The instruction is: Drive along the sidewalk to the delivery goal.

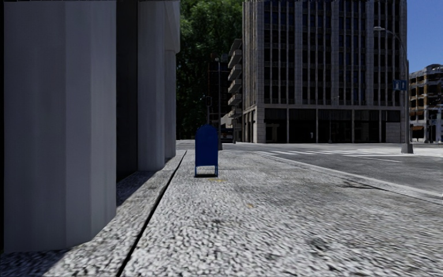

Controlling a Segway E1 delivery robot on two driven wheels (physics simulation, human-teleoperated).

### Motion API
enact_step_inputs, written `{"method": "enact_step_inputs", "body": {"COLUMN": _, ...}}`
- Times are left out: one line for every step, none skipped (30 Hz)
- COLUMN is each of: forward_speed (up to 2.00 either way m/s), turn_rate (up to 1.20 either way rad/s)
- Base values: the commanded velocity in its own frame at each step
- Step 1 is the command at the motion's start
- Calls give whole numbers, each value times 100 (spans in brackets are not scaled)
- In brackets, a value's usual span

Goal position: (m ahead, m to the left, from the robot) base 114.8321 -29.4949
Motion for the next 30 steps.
{"method": "enact_step_inputs", "body": {"forward_speed": 200, "turn_rate": -46}}
{"method": "enact_step_inputs", "body": {"forward_speed": 200, "turn_rate": -46}}
{"method": "enact_step_inputs", "body": {"forward_speed": 200, "turn_rate": -46}}
{"method": "enact_step_inputs", "body": {"forward_speed": 200, "turn_rate": -46}}
{"method": "enact_step_inputs", "body": {"forward_speed": 200, "turn_rate": -46}}
{"method": "enact_step_inputs", "body": {"forward_speed": 200, "turn_rate": -5}}
{"method": "enact_step_inputs", "body": {"forward_speed": 200, "turn_rate": -5}}
{"method": "enact_step_inputs", "body": {"forward_speed": 200, "turn_rate": 0}}
{"method": "enact_step_inputs", "body": {"forward_speed": 200, "turn_rate": 0}}
{"method": "enact_step_inputs", "body": {"forward_speed": 200, "turn_rate": 0}}
{"method": "enact_step_inputs", "body": {"forward_speed": 200, "turn_rate": 0}}
{"method": "enact_step_inputs", "body": {"forward_speed": 200, "turn_rate": 0}}
{"method": "enact_step_inputs", "body": {"forward_speed": 200, "turn_rate": -14}}
{"method": "enact_step_inputs", "body": {"forward_speed": 200, "turn_rate": -39}}
{"method": "enact_step_inputs", "body": {"forward_speed": 200, "turn_rate": -39}}
{"method": "enact_step_inputs", "body": {"forward_speed": 200, "turn_rate": -48}}
{"method": "enact_step_inputs", "body": {"forward_speed": 200, "turn_rate": -51}}
{"method": "enact_step_inputs", "body": {"forward_speed": 200, "turn_rate": -52}}
{"method": "enact_step_inputs", "body": {"forward_speed": 200, "turn_rate": -52}}
{"method": "enact_step_inputs", "body": {"forward_speed": 200, "turn_rate": -52}}
{"method": "enact_step_inputs", "body": {"forward_speed": 200, "turn_rate": -52}}
{"method": "enact_step_inputs", "body": {"forward_speed": 200, "turn_rate": -52}}
{"method": "enact_step_inputs", "body": {"forward_speed": 200, "turn_rate": -52}}
{"method": "enact_step_inputs", "body": {"forward_speed": 200, "turn_rate": -52}}
{"method": "enact_step_inputs", "body": {"forward_speed": 200, "turn_rate": -52}}
{"method": "enact_step_inputs", "body": {"forward_speed": 200, "turn_rate": -52}}
{"method": "enact_step_inputs", "body": {"forward_speed": 200, "turn_rate": -52}}
{"method": "enact_step_inputs", "body": {"forward_speed": 200, "turn_rate": -52}}
{"method": "enact_step_inputs", "body": {"forward_speed": 200, "turn_rate": -52}}
{"method": "enact_step_inputs", "body": {"forward_speed": 200, "turn_rate": -52}}
